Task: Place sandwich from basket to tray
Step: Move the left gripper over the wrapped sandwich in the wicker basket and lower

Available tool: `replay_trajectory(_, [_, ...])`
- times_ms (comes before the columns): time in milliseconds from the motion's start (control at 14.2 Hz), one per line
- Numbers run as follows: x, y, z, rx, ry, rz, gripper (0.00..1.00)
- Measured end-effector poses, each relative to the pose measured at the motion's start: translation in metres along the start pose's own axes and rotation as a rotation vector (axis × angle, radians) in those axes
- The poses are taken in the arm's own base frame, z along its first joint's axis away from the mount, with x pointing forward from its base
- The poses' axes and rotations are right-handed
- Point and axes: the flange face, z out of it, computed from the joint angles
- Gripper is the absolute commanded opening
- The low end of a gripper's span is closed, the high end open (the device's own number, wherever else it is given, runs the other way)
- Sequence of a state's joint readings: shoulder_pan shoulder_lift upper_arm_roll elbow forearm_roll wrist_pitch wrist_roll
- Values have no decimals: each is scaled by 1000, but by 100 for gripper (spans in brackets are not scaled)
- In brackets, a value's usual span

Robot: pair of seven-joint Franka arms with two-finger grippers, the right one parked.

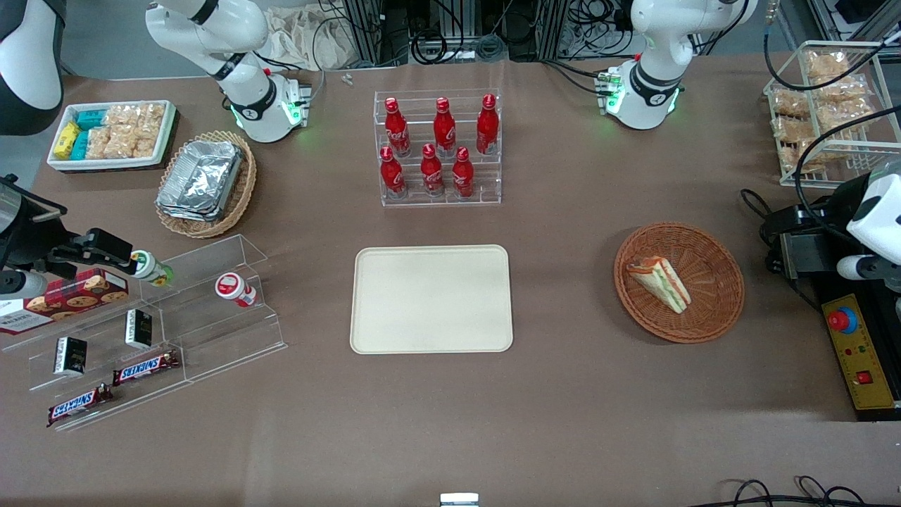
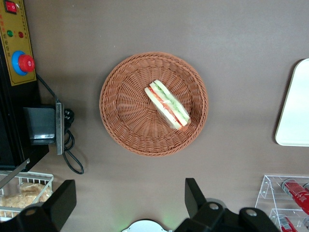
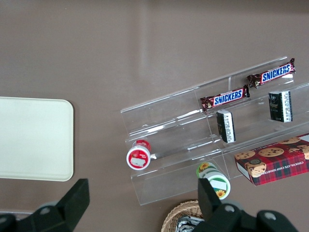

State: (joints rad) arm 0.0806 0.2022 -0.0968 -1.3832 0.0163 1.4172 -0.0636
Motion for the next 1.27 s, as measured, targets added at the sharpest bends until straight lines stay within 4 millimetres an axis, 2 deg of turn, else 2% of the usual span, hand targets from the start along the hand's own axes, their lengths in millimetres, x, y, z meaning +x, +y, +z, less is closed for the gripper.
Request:
replay_trajectory(562, [0,2,-1,-3,3,-26,100])
replay_trajectory(773, [-2,10,8,-5,12,-43,100])
replay_trajectory(914, [-10,19,26,-3,57,-52,100])
replay_trajectory(1055, [-22,25,54,1,79,-69,100])
replay_trajectory(1266, [-29,26,114,8,46,-95,100])
